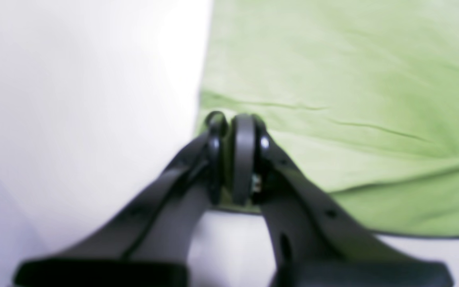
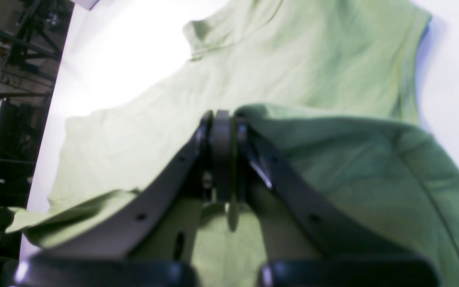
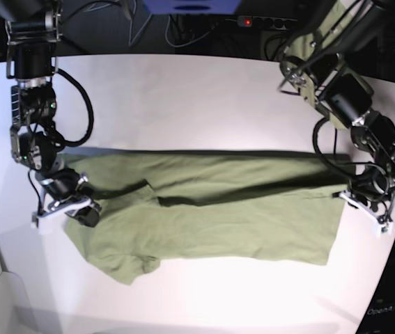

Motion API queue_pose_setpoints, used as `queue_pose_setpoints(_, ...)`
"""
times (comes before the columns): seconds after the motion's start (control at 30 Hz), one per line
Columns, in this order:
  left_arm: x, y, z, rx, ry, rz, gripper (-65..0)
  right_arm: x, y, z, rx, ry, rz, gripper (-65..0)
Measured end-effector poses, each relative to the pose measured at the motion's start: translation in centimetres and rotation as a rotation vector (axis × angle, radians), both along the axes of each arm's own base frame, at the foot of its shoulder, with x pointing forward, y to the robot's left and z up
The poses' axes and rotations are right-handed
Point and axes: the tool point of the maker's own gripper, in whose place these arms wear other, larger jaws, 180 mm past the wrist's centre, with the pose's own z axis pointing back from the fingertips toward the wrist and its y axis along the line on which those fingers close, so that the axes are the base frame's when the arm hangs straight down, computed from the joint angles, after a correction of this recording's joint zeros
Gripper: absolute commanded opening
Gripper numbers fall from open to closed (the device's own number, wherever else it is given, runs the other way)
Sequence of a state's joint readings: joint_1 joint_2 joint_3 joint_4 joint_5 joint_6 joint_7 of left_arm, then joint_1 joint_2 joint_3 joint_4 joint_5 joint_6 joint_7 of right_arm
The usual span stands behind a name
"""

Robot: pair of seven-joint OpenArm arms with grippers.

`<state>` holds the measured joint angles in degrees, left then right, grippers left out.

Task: Fold the T-shirt properly
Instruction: 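Lift the shoulder edge and fold it over toward the hem with both grippers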

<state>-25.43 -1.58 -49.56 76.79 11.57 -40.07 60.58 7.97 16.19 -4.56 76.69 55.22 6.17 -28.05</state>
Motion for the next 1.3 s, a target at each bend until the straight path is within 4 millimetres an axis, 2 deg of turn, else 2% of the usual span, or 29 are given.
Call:
queue_pose_setpoints(0.2,0.8,-0.4,-0.3,-0.025,-0.025,-0.007,-62.2,0.2,0.0,0.2,0.0,-0.006,-0.001,-64.4)
queue_pose_setpoints(0.43,0.8,-0.5,-0.4,-0.027,-0.025,-0.008,-61.7,0.2,0.0,0.2,0.0,-0.006,-0.001,-64.1)
queue_pose_setpoints(0.5,0.8,-0.5,-0.4,-0.027,-0.025,-0.008,-59.8,0.1,0.0,0.1,0.0,-0.003,-0.001,-63.7)
queue_pose_setpoints(0.53,0.8,-0.5,-0.4,-0.028,-0.025,-0.008,-57.7,0.0,0.0,0.0,0.0,0.0,0.0,-62.2)
queue_pose_setpoints(0.6,0.8,-0.5,-0.4,-0.028,-0.025,-0.008,-49.2,-0.4,0.2,-0.5,0.0,0.025,0.014,-54.4)
queue_pose_setpoints(0.73,0.7,-0.4,-0.3,-0.023,-0.024,-0.006,-28.7,-0.8,0.6,-1.1,0.001,0.059,0.037,-30.0)
queue_pose_setpoints(0.8,0.3,-0.4,-0.7,-0.022,-0.016,-0.006,-21.8,-1.3,0.6,-1.5,0.002,0.073,0.04,-18.9)
queue_pose_setpoints(0.83,0.2,-0.4,-0.8,-0.022,-0.012,-0.005,-20.2,-1.5,0.6,-1.7,0.003,0.08,0.04,-16.2)
queue_pose_setpoints(0.87,0.0,-0.4,-0.9,-0.022,-0.006,-0.006,-19.7,-1.9,0.6,-2.1,0.003,0.09,0.041,-14.8)
queue_pose_setpoints(0.93,-0.1,-0.4,-1.0,-0.022,-0.003,-0.005,-20.8,-2.3,0.7,-2.4,0.004,0.098,0.041,-16.0)
queue_pose_setpoints(1.03,0.0,-0.4,-1.0,-0.022,-0.007,-0.005,-20.9,-2.0,0.5,-1.5,0.001,0.063,0.03,-16.4)
queue_pose_setpoints(1.17,0.2,-0.3,-0.7,-0.02,-0.013,-0.004,-20.5,-0.5,-0.6,0.3,-0.051,0.029,0.047,-16.1)
queue_pose_setpoints(1.3,1.8,0.6,1.1,-0.007,-0.056,-0.001,-20.4,2.0,-0.8,3.0,-0.122,-0.007,0.11,-16.0)
